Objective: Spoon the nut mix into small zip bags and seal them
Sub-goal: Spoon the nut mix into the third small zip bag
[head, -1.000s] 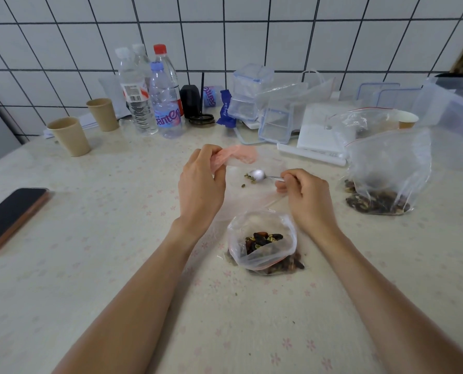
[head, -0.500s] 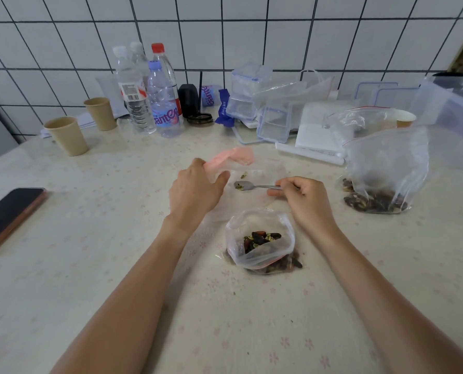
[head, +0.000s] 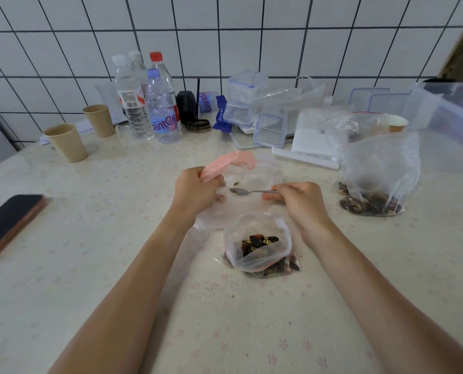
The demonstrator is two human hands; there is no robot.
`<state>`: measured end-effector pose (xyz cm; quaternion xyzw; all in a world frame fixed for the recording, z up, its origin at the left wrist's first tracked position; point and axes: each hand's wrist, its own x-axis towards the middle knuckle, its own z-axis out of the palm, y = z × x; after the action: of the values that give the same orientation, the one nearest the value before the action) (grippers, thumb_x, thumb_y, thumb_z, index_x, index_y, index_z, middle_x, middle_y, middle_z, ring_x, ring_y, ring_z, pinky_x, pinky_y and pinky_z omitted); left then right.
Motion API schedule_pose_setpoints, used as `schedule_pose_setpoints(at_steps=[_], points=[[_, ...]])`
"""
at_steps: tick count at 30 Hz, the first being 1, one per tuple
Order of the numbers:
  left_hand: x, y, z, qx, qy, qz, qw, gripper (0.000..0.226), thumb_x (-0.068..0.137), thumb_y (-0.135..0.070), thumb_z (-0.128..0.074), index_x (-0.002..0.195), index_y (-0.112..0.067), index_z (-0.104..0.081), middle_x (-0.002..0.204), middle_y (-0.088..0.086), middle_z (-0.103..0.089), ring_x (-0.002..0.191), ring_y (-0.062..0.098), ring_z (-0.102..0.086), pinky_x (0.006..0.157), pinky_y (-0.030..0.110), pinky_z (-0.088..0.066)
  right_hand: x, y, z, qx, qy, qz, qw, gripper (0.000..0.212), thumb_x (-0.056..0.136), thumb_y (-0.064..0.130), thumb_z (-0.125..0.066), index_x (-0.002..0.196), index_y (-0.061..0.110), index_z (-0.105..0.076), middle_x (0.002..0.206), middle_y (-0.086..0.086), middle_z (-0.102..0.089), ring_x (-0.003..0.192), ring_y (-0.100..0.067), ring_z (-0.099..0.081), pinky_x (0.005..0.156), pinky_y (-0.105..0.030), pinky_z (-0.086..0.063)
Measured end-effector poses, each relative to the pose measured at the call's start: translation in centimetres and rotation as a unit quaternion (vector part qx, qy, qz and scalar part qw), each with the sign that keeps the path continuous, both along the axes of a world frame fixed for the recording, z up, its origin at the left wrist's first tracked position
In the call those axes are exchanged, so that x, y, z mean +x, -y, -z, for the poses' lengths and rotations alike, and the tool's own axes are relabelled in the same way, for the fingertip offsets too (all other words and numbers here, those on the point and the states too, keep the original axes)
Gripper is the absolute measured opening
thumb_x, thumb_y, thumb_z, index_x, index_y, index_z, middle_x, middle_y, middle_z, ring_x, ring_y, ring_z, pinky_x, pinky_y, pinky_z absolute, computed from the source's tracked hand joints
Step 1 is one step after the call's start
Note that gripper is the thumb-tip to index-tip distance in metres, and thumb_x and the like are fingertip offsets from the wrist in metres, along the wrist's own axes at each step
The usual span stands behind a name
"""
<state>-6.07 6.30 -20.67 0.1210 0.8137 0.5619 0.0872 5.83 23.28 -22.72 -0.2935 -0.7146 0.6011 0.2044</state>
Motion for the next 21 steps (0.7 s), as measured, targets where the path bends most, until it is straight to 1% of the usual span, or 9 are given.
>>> schedule_pose_setpoints(at_steps=[2, 4, 6, 9, 11, 13, 16, 18, 21], points=[[0.1, 0.0, -0.2, 0.010, 0.003, 0.008, 1.000, 0.012, 0.094, -0.018, -0.069, 0.084, -0.024, -0.071, 0.084, 0.004, -0.080, 0.055, 0.016, -0.073, 0.057, 0.030, -0.058, -0.5, -0.3, -0.2, -0.014, 0.003, 0.017, 1.000, 0.019, 0.099, 0.015, -0.055, 0.102, 0.011, -0.073, 0.078, 0.006, -0.080, 0.110, -0.039, -0.067, 0.091, -0.041, -0.056], [0.2, 0.0, -0.3, 0.011, 0.000, 0.020, 1.000, 0.013, 0.094, -0.016, -0.069, 0.083, -0.024, -0.070, 0.088, 0.005, -0.079, 0.053, 0.015, -0.072, 0.054, 0.029, -0.056, -1.2, -0.5, -0.5, -0.025, 0.013, 0.032, 0.999, 0.019, 0.096, 0.010, -0.055, 0.100, 0.006, -0.073, 0.075, 0.004, -0.080, 0.105, -0.020, -0.071, 0.089, -0.028, -0.053], [0.3, 0.0, -0.4, 0.014, 0.000, 0.030, 0.999, 0.011, 0.093, -0.013, -0.070, 0.085, -0.021, -0.071, 0.091, 0.009, -0.079, 0.052, 0.016, -0.071, 0.050, 0.028, -0.052, -1.8, -0.6, -0.9, -0.036, 0.020, 0.046, 0.998, 0.019, 0.094, 0.006, -0.054, 0.096, 0.003, -0.073, 0.073, 0.001, -0.079, 0.097, -0.016, -0.074, 0.087, -0.027, -0.054], [0.5, 0.0, -0.5, 0.019, -0.001, 0.038, 0.999, 0.008, 0.092, -0.012, -0.070, 0.087, -0.019, -0.071, 0.093, 0.011, -0.079, 0.050, 0.016, -0.068, 0.048, 0.027, -0.049, -2.3, -0.5, -1.4, -0.041, 0.026, 0.066, 0.997, 0.021, 0.092, 0.002, -0.053, 0.083, 0.005, -0.071, 0.073, -0.003, -0.079, 0.092, -0.019, -0.075, 0.072, -0.025, -0.052], [0.6, 0.0, -0.7, 0.021, 0.001, 0.042, 0.999, 0.009, 0.092, -0.012, -0.070, 0.087, -0.020, -0.070, 0.095, 0.011, -0.078, 0.047, 0.014, -0.066, 0.045, 0.025, -0.048, -2.5, -0.2, -1.5, -0.032, 0.028, 0.080, 0.996, 0.022, 0.093, 0.001, -0.051, 0.084, 0.004, -0.071, 0.076, -0.003, -0.079, 0.091, -0.020, -0.076, 0.065, -0.024, -0.051], [0.7, -0.1, -0.8, 0.025, 0.006, 0.044, 0.999, 0.010, 0.093, -0.012, -0.070, 0.087, -0.021, -0.070, 0.097, 0.012, -0.078, 0.042, 0.012, -0.062, 0.042, 0.023, -0.048, -2.5, 0.0, -1.4, -0.017, 0.029, 0.086, 0.996, 0.023, 0.094, 0.002, -0.048, 0.087, 0.003, -0.071, 0.074, 0.002, -0.078, 0.090, -0.018, -0.075, 0.073, -0.026, -0.056], [0.6, 0.1, -0.8, 0.025, 0.010, 0.038, 0.999, 0.011, 0.095, -0.015, -0.070, 0.086, -0.022, -0.071, 0.098, 0.009, -0.078, 0.039, 0.010, -0.057, 0.043, 0.022, -0.047, -2.3, 0.5, -0.7, 0.028, 0.019, 0.069, 0.997, 0.025, 0.099, 0.012, -0.051, 0.084, 0.023, -0.068, 0.074, 0.011, -0.078, 0.092, -0.012, -0.074, 0.092, -0.031, -0.055], [0.5, 0.1, -0.6, 0.020, 0.013, 0.033, 0.999, 0.009, 0.095, -0.017, -0.069, 0.088, -0.022, -0.071, 0.097, 0.006, -0.078, 0.038, 0.008, -0.055, 0.043, 0.021, -0.047, -2.0, 0.6, -0.2, 0.054, 0.004, 0.055, 0.997, 0.026, 0.102, 0.020, -0.054, 0.082, 0.029, -0.067, 0.080, 0.012, -0.079, 0.094, -0.008, -0.074, 0.101, -0.037, -0.052], [0.3, 0.2, -0.4, 0.017, 0.016, 0.030, 0.999, 0.011, 0.096, -0.020, -0.070, 0.086, -0.026, -0.070, 0.095, 0.004, -0.078, 0.038, 0.007, -0.053, 0.043, 0.020, -0.047, -1.7, 0.6, 0.2, 0.054, -0.019, 0.041, 0.997, 0.022, 0.104, 0.025, -0.057, 0.086, 0.030, -0.069, 0.083, 0.013, -0.080, 0.094, -0.006, -0.074, 0.104, -0.039, -0.051]])
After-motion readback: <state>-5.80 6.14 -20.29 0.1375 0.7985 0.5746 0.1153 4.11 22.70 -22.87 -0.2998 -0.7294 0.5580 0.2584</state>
